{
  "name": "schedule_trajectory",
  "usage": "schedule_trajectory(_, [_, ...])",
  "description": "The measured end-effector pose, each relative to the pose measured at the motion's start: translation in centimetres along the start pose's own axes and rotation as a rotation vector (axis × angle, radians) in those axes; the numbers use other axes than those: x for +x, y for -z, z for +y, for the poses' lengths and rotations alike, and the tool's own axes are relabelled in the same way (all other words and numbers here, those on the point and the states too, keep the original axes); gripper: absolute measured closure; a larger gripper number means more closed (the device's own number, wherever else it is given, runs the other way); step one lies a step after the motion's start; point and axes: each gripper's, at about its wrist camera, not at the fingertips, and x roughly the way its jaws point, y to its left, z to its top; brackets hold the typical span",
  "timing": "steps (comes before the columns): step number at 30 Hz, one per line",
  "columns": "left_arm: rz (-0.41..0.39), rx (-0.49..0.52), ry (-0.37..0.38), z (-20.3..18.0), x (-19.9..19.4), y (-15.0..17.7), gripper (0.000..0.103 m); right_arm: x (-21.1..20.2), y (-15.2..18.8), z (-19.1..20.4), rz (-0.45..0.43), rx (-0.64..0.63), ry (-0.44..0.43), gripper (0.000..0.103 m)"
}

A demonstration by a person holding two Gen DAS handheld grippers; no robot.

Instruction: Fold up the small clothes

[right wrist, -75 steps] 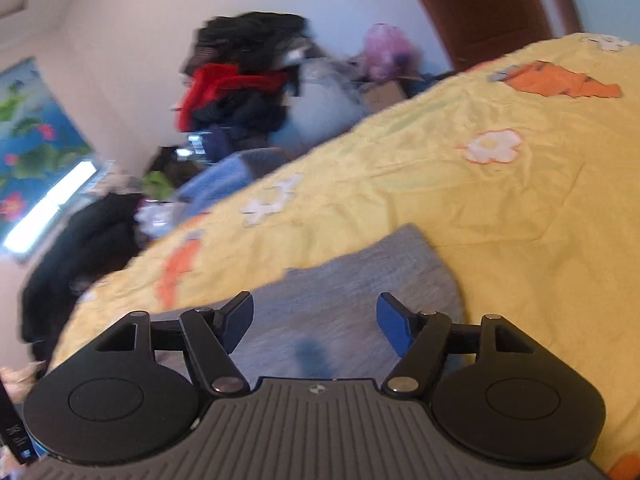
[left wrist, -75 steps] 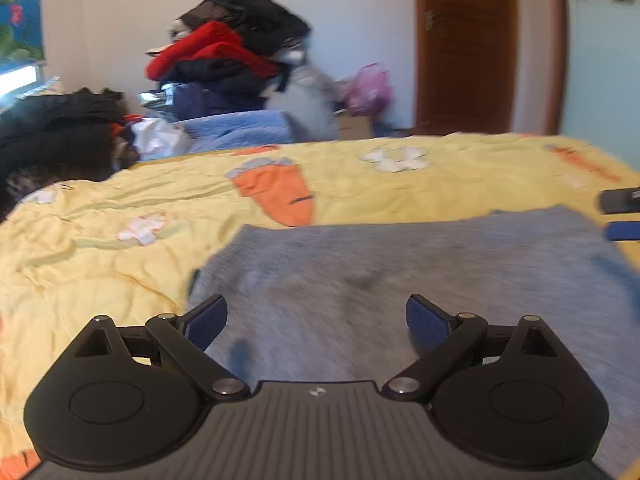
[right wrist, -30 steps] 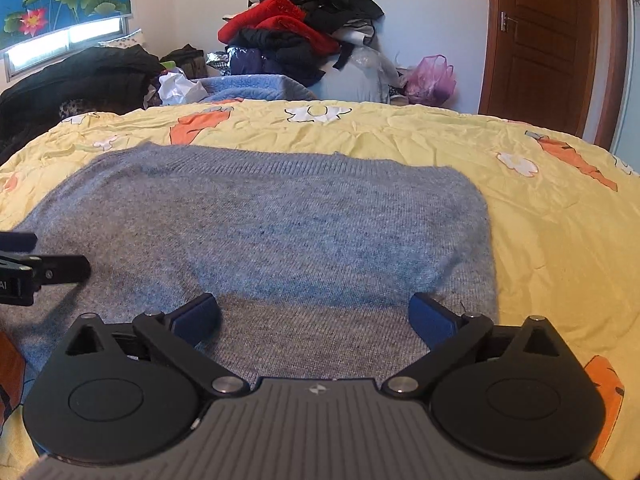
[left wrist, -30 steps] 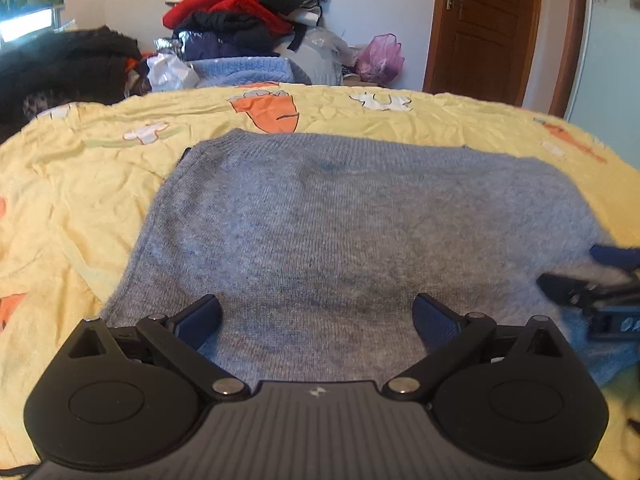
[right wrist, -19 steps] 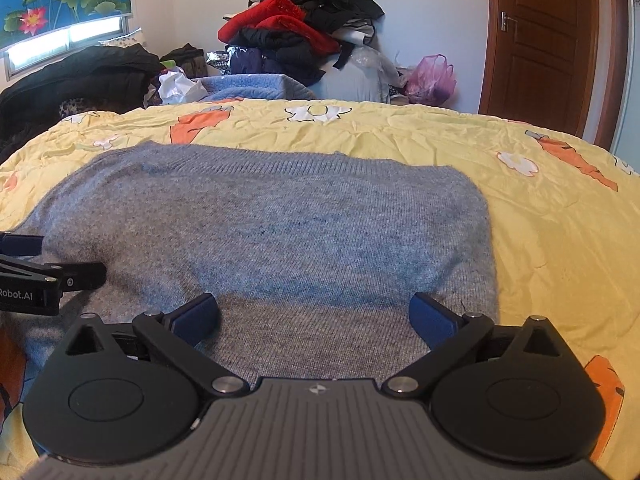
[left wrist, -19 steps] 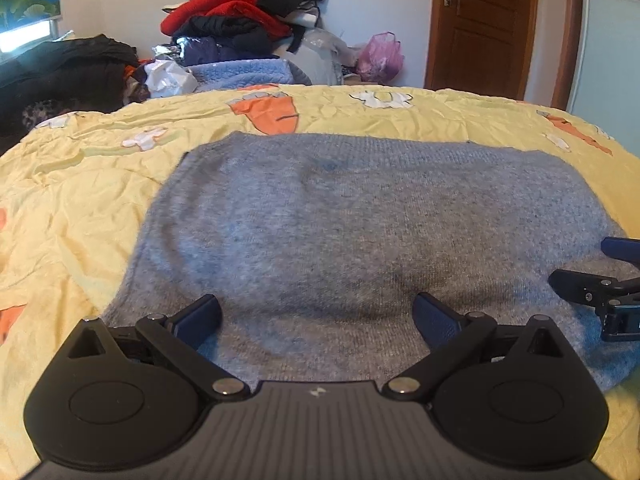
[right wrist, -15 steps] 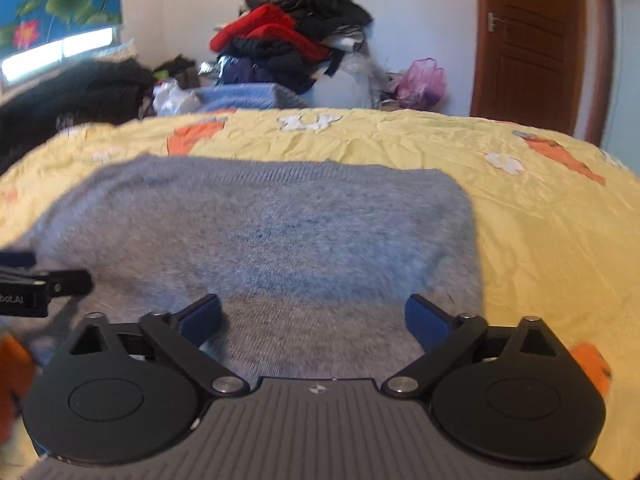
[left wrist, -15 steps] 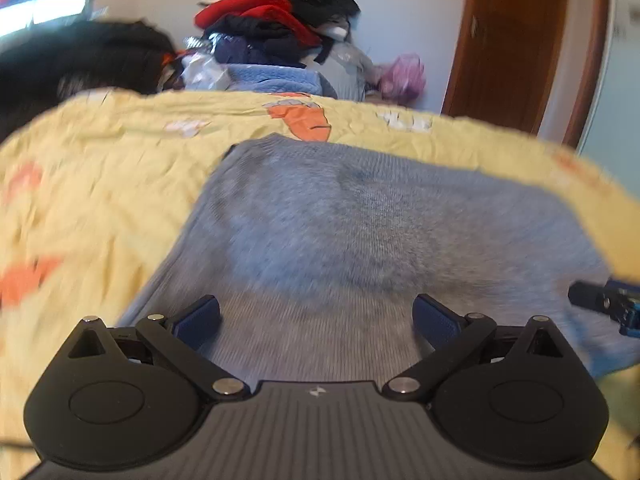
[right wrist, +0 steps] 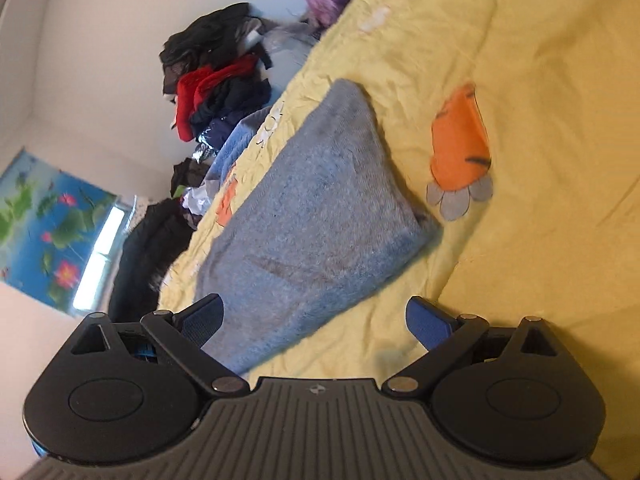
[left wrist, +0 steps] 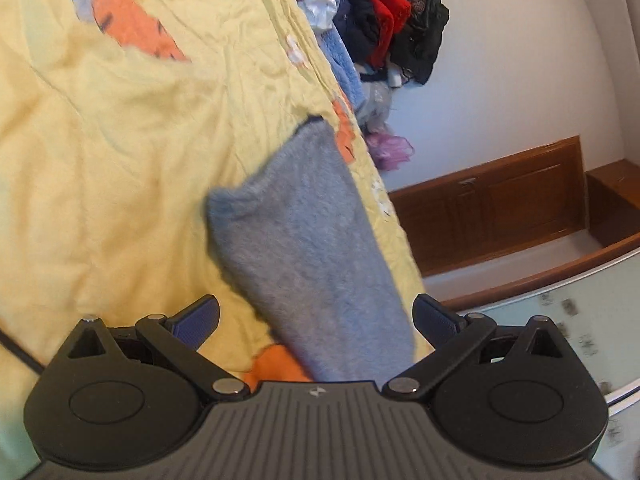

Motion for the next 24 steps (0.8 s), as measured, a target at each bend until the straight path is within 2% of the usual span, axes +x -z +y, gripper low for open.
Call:
schedule_trajectory(5, [0.011,0.021,-0.026,-1.0,1.9,-0.1,0.000,1.8,-0.2,1.0,-0.035,0.003,0.019,0.004])
schedule_trajectory(14, [-0.001,-0.059,-0.091,-0.7,2.2,-1.2,0.000,3.1,-1.5,1.2,-0.067,0.074,0.047,0.003])
schedule_trajectory(20, [-0.059,0.016,-0.139,-1.7,3.7,-2.0,0.000,3.9,-2.1,1.5,-0.071,0.066,0.051,0.003])
schedule_trajectory(24, [-0.098,0.147,-0.169,-2.7,4.6,-1.4,0.000,4.5,-2.6,1.5,-0.077,0.084,0.048,0.002])
